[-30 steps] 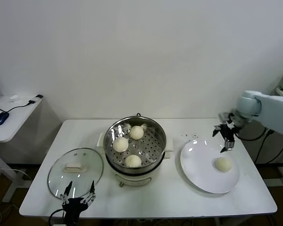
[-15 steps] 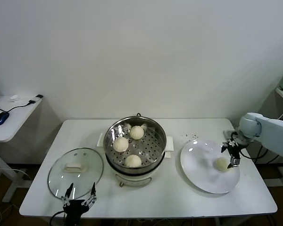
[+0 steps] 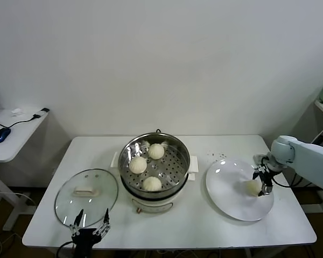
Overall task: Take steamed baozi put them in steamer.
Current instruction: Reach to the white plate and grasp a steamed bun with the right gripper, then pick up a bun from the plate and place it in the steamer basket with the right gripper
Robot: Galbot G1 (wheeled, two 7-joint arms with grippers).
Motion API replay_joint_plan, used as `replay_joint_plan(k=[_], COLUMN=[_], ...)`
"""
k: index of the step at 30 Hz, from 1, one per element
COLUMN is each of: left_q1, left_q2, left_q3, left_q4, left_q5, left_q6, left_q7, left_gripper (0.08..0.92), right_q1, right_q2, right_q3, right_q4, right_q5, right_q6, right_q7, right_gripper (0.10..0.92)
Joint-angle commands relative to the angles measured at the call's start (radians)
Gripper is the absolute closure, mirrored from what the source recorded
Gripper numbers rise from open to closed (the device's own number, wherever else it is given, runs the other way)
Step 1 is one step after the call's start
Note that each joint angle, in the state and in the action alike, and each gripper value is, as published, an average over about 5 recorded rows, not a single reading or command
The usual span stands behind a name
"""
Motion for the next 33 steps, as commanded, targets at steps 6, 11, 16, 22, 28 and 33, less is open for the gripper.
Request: replay_joint_plan(k=[6,11,16,22,28,33], left_q1=[0.001,0.003,0.001,-0.016,-0.027,-0.026], left_q2=[0.003,0.008,0.013,0.013,0.013,0.013], left_q3=[0.006,0.007,0.008,0.015,0.019,0.020], left_q4=[-0.006,-0.012,-0.019,-0.024,-0.028,-0.037], left_q5=[0.005,0.006,0.003,0.003,0.004,0.001], left_q6=[0.002,0.006,0.012,0.024,0.027,0.029], left_q7=[0.001,0.002,0.003,0.001,-0.001,-0.001], left_gripper=[0.177,0.177,0.177,0.177,0.177,0.177], right_q1=[0.134,0.436,0.761,0.984,0.979,0.878], right_q2=[-0.039,-0.032,0.061,0.221,0.372,0.475], right_q3=[-0.070,-0.316,-0.528,-0.581,-0.519,-0.466], right_q4=[0.088,0.183,0.305,0.486,0.562,0.560], right_q5=[0.057,0.239,0.467,0.751,0.912,0.949], right_q6=[-0.001,-0.006,-0.045,-0.151,-0.256,-0.317], right_q7=[-0.026,-0.027,-0.016,0.065,0.174,0.251], right_gripper=[0.397,0.398,0.397,0.396,0.397,0.397])
